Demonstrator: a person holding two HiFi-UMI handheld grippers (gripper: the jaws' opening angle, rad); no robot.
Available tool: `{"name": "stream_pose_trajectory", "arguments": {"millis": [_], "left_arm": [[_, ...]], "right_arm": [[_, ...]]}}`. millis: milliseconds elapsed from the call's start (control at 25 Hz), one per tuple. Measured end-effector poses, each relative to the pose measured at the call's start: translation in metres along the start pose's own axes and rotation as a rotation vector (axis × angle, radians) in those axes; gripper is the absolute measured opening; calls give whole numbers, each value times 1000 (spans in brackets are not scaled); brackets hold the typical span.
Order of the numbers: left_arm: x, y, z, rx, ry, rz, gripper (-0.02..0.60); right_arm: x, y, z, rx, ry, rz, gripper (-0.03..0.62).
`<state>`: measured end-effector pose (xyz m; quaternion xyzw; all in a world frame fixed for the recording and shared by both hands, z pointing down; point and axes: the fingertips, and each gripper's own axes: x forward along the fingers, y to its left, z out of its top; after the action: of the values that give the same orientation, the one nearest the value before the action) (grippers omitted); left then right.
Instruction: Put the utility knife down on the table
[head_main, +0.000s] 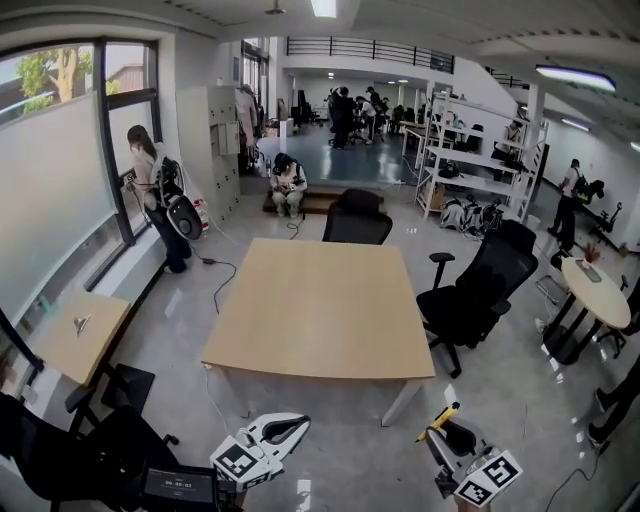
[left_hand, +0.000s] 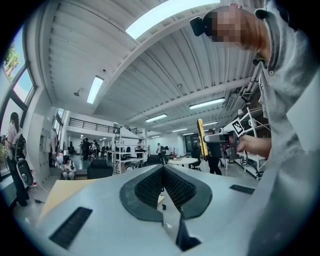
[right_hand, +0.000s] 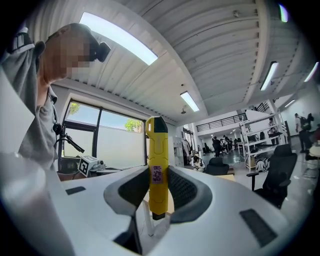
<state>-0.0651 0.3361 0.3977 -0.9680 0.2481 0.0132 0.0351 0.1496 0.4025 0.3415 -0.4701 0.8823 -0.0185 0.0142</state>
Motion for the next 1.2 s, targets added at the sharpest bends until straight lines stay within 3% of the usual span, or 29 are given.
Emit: {"name": "stream_pose_trajectory", "arguments": {"millis": [520, 1200], "left_arm": [[5, 24, -15, -40, 27, 15, 5], [103, 52, -5, -3, 49, 88, 5]], "right_arm": [[27, -19, -7, 28, 19, 0, 117], [53, -131, 3, 56, -4, 64, 117]]}}
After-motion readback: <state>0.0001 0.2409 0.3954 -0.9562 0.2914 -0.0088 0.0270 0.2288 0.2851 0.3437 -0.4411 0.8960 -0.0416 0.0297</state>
